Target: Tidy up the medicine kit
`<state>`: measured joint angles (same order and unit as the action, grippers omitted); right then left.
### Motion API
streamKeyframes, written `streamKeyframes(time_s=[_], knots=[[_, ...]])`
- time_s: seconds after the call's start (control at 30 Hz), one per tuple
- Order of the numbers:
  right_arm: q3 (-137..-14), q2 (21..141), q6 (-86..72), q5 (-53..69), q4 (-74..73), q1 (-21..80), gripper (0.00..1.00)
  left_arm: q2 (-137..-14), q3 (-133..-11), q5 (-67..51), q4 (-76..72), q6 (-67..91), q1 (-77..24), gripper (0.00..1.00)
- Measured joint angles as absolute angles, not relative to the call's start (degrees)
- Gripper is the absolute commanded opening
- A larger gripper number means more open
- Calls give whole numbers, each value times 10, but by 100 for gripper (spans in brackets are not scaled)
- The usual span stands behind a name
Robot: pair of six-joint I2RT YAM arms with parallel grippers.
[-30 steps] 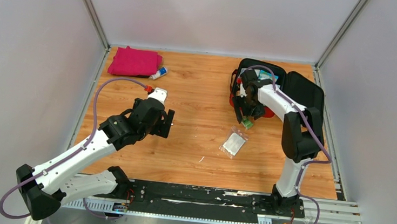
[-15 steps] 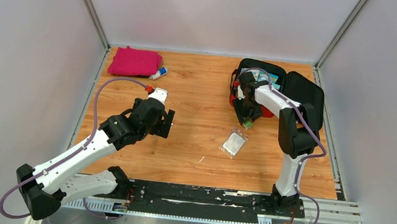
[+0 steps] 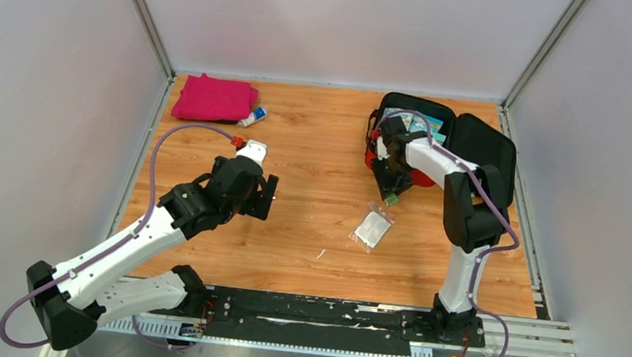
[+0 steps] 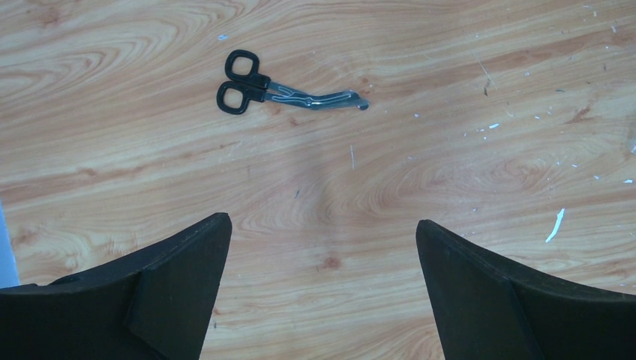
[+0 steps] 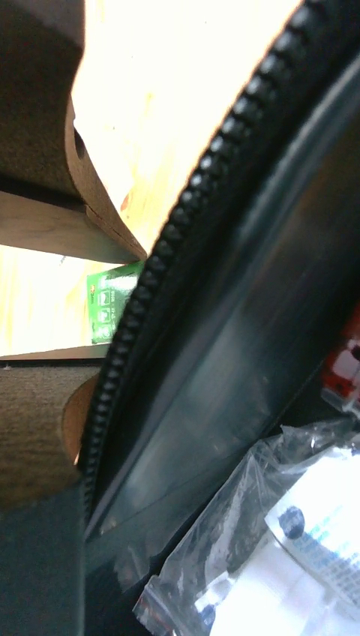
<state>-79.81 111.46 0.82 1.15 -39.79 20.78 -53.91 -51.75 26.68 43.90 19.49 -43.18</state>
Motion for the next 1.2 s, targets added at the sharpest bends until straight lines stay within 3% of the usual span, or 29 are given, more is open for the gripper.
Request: streamKeyframes(time_s=[0.23, 0.7, 0.93, 1.2], knots=[[-771, 1090, 10, 35, -372, 209, 40, -539, -517, 267, 439, 195, -432, 100], [-766, 957, 9, 91, -366, 210, 37, -539, -517, 267, 439, 195, -432, 100], [-849, 948, -15, 90, -371, 192, 35, -539, -517, 267, 439, 195, -432, 100], [-938, 1012, -63, 2, -374, 124, 34, -539, -517, 268, 439, 195, -432, 100]])
